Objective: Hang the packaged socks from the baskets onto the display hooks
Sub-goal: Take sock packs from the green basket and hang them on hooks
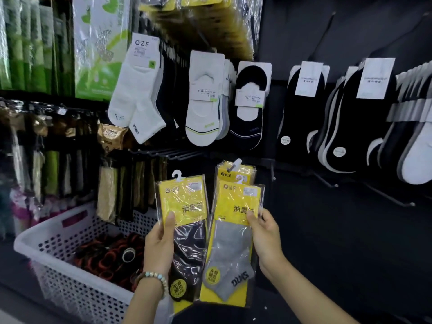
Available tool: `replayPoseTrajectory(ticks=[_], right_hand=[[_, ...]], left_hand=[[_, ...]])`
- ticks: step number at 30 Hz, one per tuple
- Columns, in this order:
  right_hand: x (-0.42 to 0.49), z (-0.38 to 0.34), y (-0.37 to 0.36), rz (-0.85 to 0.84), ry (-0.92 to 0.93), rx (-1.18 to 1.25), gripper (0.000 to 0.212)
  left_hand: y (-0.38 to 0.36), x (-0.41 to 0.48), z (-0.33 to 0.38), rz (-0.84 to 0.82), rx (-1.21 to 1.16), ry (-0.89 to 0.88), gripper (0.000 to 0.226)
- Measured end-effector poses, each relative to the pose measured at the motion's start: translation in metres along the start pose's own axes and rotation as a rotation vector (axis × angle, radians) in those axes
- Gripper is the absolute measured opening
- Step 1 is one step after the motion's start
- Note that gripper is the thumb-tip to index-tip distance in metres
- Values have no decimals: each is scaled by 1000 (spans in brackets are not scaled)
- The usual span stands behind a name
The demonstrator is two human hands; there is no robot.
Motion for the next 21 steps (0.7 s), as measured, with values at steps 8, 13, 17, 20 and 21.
replayPoseTrajectory(ticks=[8,13,17,20,21], right_hand=[[39,-10,-16,31,58,-120,5],[65,12,-19,112,-54,-94,6],[74,38,-4,244,-233,-102,22],[60,53,12,329,-293,-175,27],[53,54,15,332,-288,-177,29]], left_hand=[[30,12,7,58,98,-107,47],[28,13,2,46,50,-51,30],[21,11,0,19,51,-46,47],[13,6,0,-16,46,-41,49],[9,4,0,-25,37,-32,44]])
Point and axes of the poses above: each hand's wrist, its own x-axis towards the middle knuckle, its own y-axis out of the back of the hand, z = x × y, the point moved 7 cm from there along x, towards the middle knuckle, and after that the axes turned 7 degrees about -x, right-handed, at the moved point
